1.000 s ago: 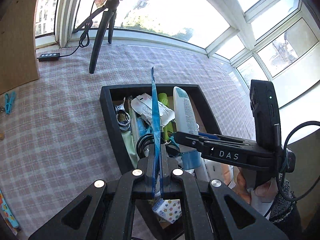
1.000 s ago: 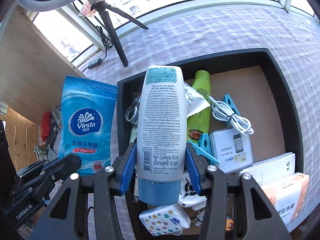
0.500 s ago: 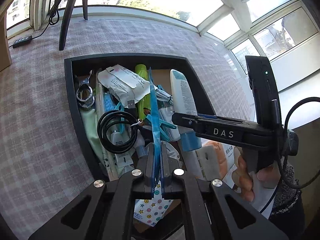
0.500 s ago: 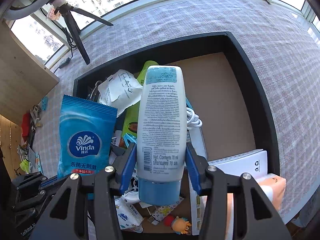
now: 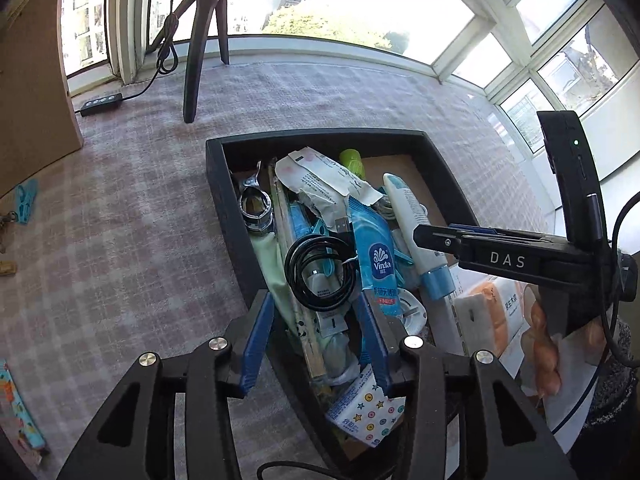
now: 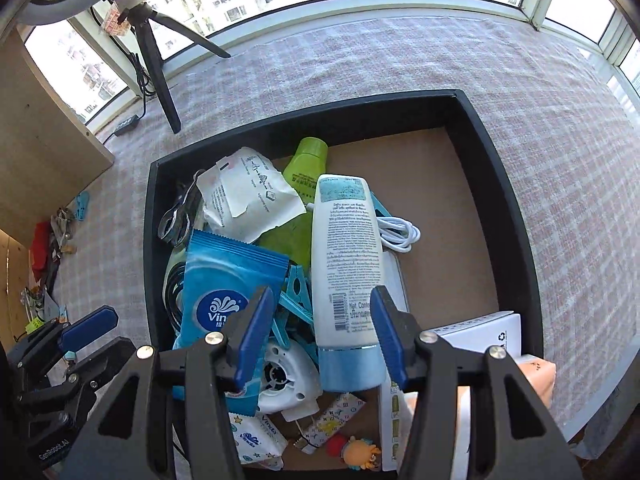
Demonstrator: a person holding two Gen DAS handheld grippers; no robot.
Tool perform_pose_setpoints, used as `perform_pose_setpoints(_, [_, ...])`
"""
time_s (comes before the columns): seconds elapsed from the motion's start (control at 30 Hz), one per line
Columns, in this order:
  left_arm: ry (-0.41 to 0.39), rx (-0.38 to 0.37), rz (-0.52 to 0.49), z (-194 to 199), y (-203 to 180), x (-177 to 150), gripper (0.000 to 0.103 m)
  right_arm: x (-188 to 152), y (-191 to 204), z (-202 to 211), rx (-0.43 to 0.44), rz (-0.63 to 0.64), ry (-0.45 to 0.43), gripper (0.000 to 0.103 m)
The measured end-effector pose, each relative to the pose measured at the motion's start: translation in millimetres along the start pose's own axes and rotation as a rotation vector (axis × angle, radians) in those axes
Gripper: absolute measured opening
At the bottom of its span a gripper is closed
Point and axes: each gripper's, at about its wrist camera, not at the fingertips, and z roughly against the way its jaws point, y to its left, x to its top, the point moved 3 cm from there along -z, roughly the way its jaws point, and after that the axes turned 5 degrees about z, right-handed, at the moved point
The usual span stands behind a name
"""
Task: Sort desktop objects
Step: 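Carry the white lotion bottle into the black tray and release it, then grasp the red drawstring bag with the left gripper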
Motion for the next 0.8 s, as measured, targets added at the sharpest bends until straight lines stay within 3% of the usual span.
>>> perform_pose_setpoints(0.37, [-0.074, 0.107, 0.138, 45, 93, 11, 0.042, 19, 78, 5, 0.062, 0.134, -0.024, 0.05])
perform_pose_setpoints(0.8, [-0.192, 0.31, 0.366, 137, 268, 13, 0.048, 48, 257, -9, 0.173, 0.357, -0.047, 0.05])
